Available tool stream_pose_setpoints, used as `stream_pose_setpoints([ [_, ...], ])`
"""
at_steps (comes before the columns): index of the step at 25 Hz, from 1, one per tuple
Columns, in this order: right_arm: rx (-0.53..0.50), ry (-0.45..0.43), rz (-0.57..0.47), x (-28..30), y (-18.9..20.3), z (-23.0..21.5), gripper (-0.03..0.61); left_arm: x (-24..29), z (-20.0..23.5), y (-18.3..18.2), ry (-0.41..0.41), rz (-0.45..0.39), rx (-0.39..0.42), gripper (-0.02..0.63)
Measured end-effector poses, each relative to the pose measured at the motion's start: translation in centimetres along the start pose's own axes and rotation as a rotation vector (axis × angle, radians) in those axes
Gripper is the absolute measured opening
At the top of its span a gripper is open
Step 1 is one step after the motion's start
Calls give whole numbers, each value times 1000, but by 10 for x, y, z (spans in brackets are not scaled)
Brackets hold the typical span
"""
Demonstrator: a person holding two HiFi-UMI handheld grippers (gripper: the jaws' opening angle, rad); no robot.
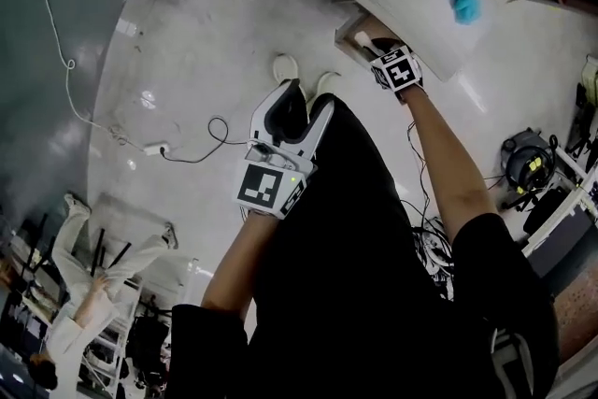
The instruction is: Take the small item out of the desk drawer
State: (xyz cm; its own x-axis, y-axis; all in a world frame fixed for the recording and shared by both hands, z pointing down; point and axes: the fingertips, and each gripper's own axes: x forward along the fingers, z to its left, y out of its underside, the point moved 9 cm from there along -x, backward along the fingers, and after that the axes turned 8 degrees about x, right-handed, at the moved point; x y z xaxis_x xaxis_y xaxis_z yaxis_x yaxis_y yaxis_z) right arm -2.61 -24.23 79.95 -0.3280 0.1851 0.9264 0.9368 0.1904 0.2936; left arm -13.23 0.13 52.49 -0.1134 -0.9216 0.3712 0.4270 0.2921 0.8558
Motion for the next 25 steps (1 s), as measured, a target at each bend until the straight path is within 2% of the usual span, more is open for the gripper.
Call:
stream_pose_setpoints([
  [7,26,21,-69,-52,-8,22,114,-16,1,-21,17,-31,24,210],
  [17,68,58,-155,-118,-5,54,114,-16,10,-53,123,-37,79,210],
  [22,146,67,-243,-153,-13,61,114,-3,10,-82,181,-63,160,210],
  [25,174,77,-300,-174,-21,69,114,4,8,-93,218,-73,169,210],
])
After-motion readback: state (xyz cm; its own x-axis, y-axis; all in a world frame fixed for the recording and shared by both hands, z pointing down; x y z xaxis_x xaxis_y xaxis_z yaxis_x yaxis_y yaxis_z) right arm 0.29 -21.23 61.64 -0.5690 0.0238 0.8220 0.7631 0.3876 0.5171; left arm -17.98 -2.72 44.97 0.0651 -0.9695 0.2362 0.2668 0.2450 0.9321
